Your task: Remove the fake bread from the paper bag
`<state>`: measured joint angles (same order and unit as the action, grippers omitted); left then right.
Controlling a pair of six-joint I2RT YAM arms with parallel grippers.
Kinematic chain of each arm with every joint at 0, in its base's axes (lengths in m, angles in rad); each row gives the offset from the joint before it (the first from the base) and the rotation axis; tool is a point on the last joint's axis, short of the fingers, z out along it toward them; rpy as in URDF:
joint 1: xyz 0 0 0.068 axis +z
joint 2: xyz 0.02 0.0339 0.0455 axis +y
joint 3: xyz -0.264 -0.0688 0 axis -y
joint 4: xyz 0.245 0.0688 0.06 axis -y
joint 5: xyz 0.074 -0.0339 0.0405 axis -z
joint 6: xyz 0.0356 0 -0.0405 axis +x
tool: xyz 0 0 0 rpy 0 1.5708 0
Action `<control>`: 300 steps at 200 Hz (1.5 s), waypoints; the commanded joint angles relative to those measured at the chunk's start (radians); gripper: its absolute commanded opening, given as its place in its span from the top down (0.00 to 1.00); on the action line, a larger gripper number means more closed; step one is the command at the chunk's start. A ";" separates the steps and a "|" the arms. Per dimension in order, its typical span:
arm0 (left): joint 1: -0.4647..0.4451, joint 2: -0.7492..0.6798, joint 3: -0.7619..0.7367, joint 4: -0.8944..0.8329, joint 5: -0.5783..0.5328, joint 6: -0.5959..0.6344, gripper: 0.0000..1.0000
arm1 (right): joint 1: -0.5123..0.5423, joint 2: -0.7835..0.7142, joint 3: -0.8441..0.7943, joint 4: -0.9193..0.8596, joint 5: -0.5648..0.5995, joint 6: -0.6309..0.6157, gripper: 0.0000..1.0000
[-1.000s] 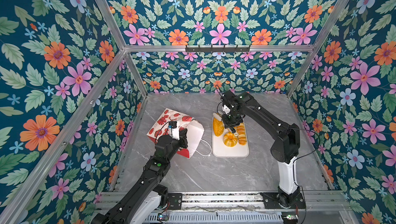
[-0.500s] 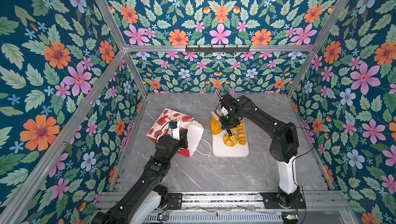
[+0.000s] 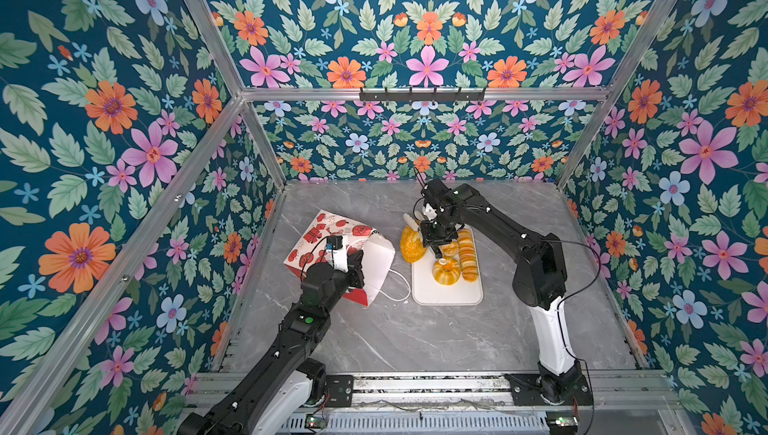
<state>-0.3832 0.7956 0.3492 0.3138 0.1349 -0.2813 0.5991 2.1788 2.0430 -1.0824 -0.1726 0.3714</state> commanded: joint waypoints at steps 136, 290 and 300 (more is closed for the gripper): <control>0.001 0.017 0.011 0.051 -0.031 -0.005 1.00 | 0.001 -0.084 -0.127 -0.105 0.016 -0.050 0.66; -0.006 0.343 0.156 0.211 0.063 -0.080 1.00 | 0.000 -0.057 -0.044 -0.070 -0.030 -0.049 0.66; -0.008 0.368 0.169 0.217 0.072 -0.082 1.00 | 0.000 -0.063 -0.047 -0.070 -0.028 -0.049 0.65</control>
<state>-0.3870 1.1267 0.4946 0.4625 0.1623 -0.3439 0.5991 2.1361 2.0029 -1.1519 -0.2024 0.3260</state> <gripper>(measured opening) 0.050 0.345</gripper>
